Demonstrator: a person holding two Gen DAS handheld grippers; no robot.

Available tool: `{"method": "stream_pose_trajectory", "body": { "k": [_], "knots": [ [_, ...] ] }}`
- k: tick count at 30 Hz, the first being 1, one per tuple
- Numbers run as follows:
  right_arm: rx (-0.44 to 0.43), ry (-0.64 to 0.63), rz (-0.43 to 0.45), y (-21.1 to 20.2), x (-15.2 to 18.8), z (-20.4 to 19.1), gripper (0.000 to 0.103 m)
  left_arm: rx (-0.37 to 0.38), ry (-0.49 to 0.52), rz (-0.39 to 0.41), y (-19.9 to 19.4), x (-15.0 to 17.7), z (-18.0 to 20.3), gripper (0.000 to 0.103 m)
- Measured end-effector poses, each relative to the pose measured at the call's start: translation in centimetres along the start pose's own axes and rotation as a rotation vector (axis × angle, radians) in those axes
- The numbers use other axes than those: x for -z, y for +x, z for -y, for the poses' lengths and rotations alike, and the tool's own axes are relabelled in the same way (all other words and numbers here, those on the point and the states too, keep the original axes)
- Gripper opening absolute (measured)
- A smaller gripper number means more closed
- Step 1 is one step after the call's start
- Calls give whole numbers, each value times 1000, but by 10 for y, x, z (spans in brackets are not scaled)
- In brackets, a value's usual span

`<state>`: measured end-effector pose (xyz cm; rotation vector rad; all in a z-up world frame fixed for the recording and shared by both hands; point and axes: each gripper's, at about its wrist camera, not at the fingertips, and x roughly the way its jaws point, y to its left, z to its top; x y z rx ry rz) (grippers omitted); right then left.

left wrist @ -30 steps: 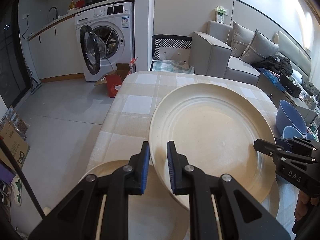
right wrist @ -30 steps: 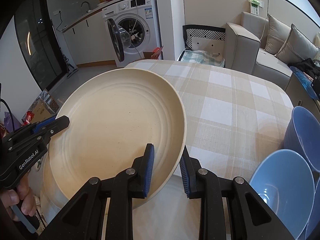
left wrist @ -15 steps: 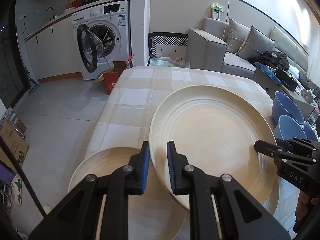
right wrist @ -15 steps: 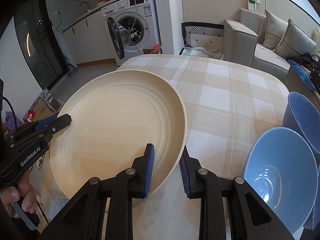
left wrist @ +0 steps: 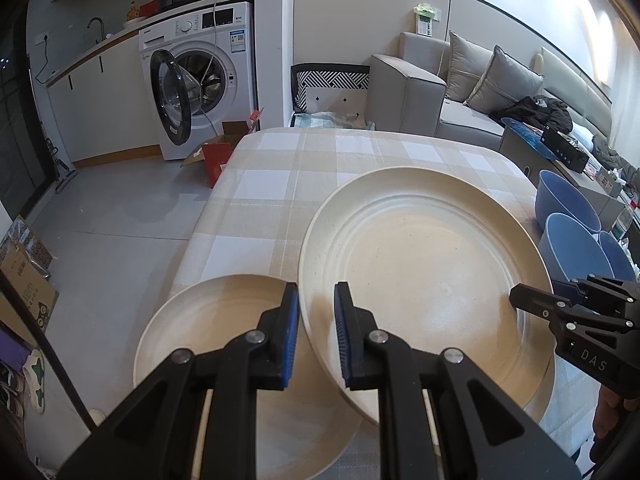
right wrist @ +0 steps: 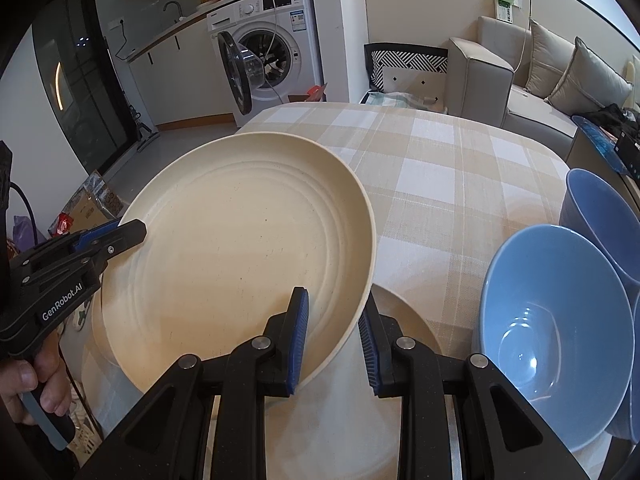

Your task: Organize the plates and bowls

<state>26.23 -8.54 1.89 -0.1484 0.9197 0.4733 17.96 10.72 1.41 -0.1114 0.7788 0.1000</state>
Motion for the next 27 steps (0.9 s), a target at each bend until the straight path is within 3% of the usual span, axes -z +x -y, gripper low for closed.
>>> {"method": "stream_pose_trajectory", "body": {
  "k": [27],
  "knots": [
    [23, -2, -20, -14, 45, -1, 25, 29, 18, -35, -8, 32, 14, 15]
  ]
}}
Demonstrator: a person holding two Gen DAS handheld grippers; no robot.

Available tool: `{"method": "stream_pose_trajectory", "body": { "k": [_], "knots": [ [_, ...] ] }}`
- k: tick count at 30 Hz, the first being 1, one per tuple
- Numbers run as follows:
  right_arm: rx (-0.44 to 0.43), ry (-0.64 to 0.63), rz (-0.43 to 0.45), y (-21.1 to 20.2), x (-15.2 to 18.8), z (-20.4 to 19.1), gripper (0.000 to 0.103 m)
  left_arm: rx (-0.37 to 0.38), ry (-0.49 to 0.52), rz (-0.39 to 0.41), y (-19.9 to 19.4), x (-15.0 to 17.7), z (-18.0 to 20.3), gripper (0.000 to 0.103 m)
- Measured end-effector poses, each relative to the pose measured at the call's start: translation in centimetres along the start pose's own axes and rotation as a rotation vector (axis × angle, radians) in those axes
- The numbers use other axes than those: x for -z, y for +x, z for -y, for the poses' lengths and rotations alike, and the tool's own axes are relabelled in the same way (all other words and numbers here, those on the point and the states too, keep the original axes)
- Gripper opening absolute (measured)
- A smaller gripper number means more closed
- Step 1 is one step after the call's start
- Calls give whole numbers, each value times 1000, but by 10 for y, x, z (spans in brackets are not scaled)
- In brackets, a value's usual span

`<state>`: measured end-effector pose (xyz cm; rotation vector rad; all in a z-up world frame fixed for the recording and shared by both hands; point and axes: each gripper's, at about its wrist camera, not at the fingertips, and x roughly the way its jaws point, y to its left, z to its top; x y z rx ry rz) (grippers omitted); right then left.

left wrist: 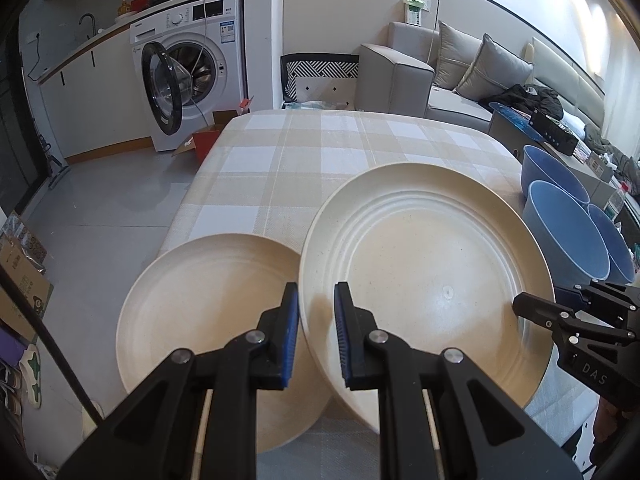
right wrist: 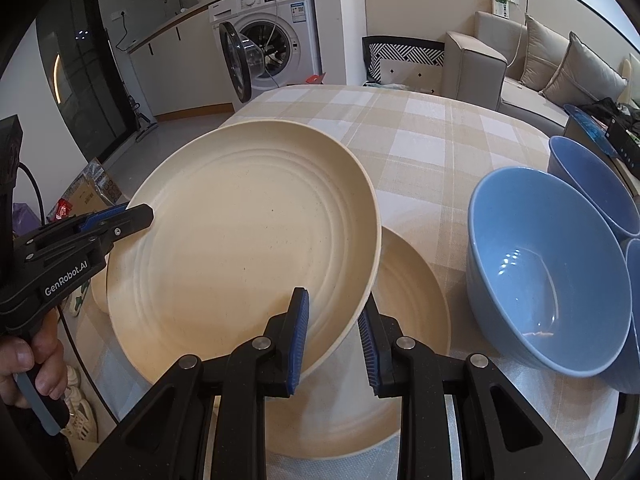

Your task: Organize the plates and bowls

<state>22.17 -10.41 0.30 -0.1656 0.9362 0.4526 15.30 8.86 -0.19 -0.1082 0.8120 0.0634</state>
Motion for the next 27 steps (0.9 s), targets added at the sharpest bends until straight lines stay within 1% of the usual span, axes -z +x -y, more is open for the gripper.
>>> {"method": "stream_pose_trajectory", "body": {
  "k": [10, 27],
  "knots": [
    [10, -5, -18, -3, 14, 3, 25, 3, 14, -22, 1, 9, 7, 15],
    [43, 11, -34, -1, 25, 11, 25, 6, 33, -53, 10, 19, 18, 15]
  ]
}}
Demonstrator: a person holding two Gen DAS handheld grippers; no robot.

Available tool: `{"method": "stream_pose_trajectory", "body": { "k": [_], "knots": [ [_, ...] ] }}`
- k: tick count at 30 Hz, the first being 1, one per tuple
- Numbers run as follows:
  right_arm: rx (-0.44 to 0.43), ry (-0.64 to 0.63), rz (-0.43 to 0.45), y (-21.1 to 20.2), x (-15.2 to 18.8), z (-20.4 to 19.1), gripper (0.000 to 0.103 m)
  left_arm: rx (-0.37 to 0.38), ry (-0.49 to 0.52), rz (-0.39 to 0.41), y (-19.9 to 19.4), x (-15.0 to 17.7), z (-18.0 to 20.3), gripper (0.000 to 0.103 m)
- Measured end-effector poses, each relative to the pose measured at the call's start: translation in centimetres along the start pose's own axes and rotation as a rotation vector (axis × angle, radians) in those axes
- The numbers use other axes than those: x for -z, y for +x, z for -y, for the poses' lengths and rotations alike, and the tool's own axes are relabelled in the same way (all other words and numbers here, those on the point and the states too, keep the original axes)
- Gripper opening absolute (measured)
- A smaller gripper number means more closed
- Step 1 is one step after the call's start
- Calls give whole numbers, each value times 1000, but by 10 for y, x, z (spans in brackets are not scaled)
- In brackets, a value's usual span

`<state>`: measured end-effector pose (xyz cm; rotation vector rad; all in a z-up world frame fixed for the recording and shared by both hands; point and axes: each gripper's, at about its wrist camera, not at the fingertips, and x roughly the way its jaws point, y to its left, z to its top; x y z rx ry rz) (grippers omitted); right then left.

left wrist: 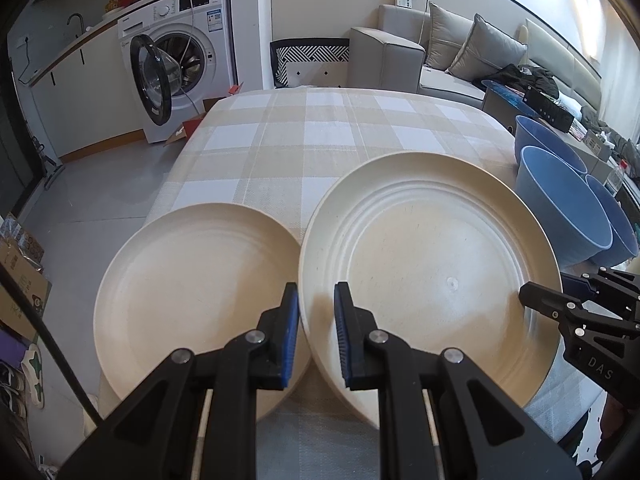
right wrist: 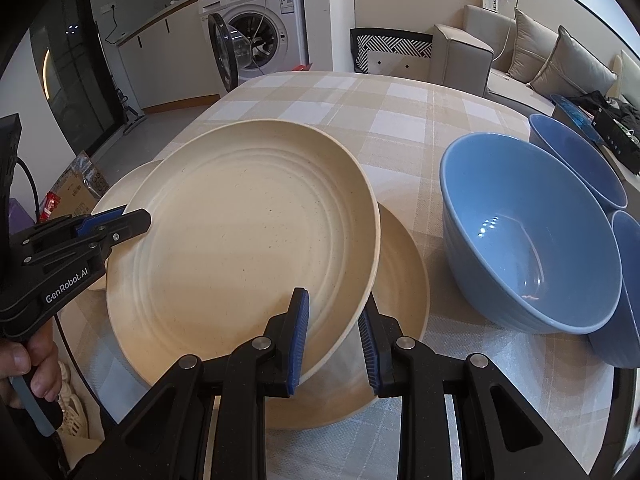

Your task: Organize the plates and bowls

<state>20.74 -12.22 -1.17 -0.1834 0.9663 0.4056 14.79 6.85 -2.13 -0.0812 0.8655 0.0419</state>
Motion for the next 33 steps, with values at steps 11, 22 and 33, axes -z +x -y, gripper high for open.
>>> {"method": "stream_pose_trajectory", "body": {
  "k": [11, 22, 33],
  "knots": [
    [30, 16, -12, 4, 3, 8, 25, 9, 30, -12, 8, 1, 11, 15],
    [55, 26, -23, 4, 8, 15, 25, 19, 51, -31, 13, 3, 21, 15],
    [72, 36, -31, 4, 11, 22, 25, 28, 68, -46, 20, 2, 27, 15]
  ]
}}
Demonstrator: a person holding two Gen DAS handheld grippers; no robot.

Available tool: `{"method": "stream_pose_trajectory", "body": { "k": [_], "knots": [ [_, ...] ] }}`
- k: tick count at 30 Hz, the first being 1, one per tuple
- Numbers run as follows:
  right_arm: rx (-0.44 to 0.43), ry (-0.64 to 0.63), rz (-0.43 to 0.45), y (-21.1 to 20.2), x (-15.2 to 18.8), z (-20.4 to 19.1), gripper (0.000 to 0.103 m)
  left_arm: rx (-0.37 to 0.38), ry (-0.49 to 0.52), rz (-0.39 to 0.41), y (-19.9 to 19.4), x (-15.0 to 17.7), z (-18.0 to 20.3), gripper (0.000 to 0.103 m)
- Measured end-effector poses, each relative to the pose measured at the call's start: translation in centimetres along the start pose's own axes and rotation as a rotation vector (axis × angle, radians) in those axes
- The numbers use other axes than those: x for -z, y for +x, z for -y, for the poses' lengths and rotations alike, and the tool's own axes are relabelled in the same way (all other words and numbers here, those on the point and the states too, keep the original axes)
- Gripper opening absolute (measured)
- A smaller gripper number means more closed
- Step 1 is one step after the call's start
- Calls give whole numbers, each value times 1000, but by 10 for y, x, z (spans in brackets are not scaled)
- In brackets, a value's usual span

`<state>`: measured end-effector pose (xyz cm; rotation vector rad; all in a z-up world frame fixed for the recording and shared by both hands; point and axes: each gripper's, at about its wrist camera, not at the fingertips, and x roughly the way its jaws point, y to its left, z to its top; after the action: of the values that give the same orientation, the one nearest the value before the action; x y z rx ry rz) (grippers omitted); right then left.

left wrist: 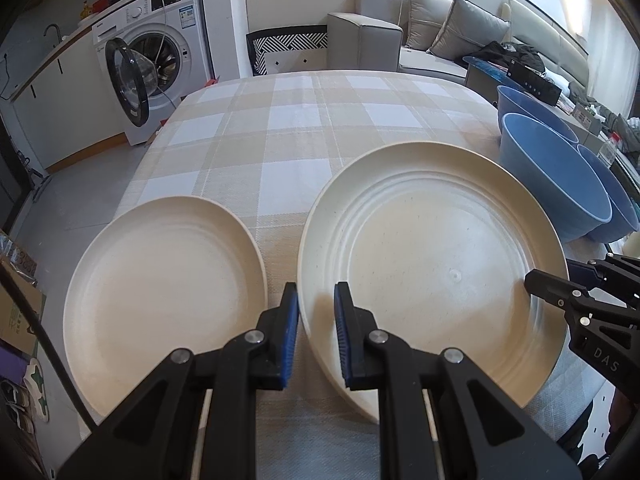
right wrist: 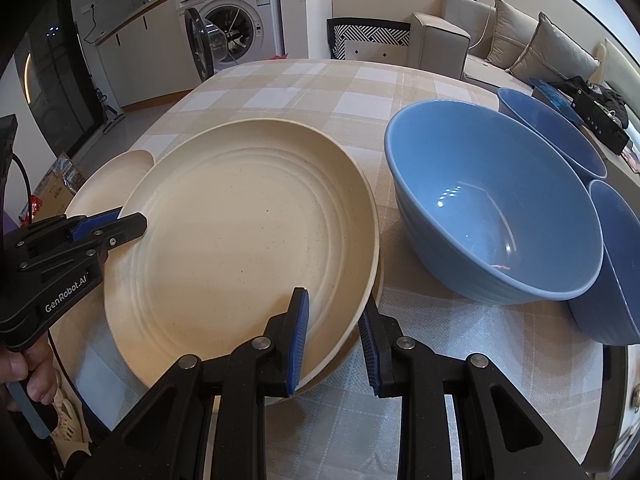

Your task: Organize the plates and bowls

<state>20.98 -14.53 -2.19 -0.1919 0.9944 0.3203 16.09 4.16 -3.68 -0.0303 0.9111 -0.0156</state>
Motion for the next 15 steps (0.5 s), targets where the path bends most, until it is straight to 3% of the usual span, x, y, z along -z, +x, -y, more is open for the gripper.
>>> {"method": "stream_pose_trajectory", "body": {
  "k": [15],
  "knots": [
    [20, 15, -9, 4, 4, 5, 25, 5, 19, -15, 7, 1, 8, 15]
  ]
}}
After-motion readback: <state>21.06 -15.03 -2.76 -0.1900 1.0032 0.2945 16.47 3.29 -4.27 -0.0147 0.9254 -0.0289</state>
